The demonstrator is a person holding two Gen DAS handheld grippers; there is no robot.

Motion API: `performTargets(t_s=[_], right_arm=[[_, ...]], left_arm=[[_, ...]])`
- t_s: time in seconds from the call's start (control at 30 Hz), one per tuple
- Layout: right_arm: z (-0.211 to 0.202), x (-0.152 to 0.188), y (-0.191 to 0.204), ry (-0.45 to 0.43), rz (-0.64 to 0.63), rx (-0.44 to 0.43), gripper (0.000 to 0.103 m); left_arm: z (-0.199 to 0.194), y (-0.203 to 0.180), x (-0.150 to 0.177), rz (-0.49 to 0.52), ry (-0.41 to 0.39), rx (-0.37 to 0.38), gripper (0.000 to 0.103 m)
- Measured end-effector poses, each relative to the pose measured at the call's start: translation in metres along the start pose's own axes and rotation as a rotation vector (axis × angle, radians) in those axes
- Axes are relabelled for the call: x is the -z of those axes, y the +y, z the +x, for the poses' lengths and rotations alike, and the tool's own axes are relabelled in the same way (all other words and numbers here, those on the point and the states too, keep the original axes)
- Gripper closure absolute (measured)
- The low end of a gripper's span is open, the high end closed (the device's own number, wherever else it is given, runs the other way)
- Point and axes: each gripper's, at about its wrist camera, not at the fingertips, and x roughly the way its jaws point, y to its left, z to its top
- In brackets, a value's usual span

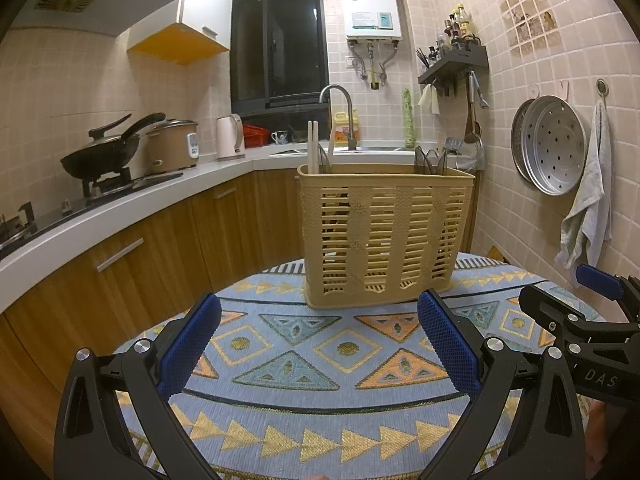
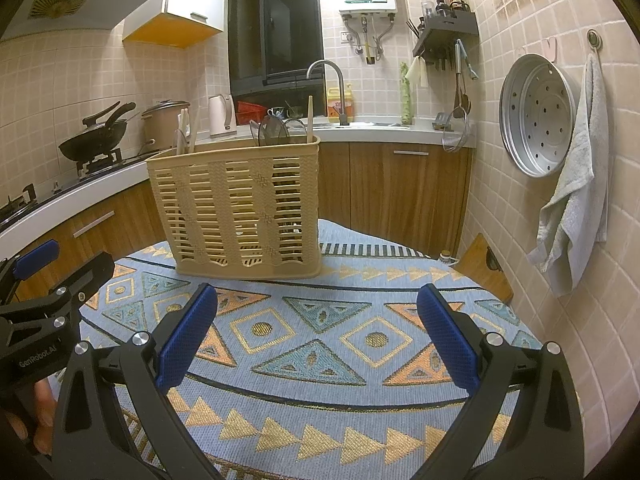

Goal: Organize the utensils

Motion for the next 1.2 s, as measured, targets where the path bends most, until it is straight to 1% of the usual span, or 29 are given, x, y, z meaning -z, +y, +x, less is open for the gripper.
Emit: performTargets(t_s=[0.63, 1.0, 1.13, 1.2], right_arm=[[0.0011, -0.0014, -0.0007, 0.003, 0.001, -0.001, 0.008], [0.0005, -0.0001, -0.0006, 0.014, 0.017, 0.016, 0.008], [0.0001, -0.0008, -0.0007, 0.014, 0.020, 0.019, 0.008], [0.0003, -0.0013, -0.0012, 0.016, 0.020, 0.019, 0.008]], left_arm=[[-0.0005, 0.0015, -0.0002, 0.009, -0.001, 0.007, 0.008], [-0.0033, 0.0019, -0.0024, 0.019, -0.014, 0.002, 0.008], [-0.0043, 0.0047, -0.0034, 0.016, -0.026, -0.011, 0.007], [-0.0064, 0.0052, -0.0035, 0.021, -0.042, -0.040, 0.007]])
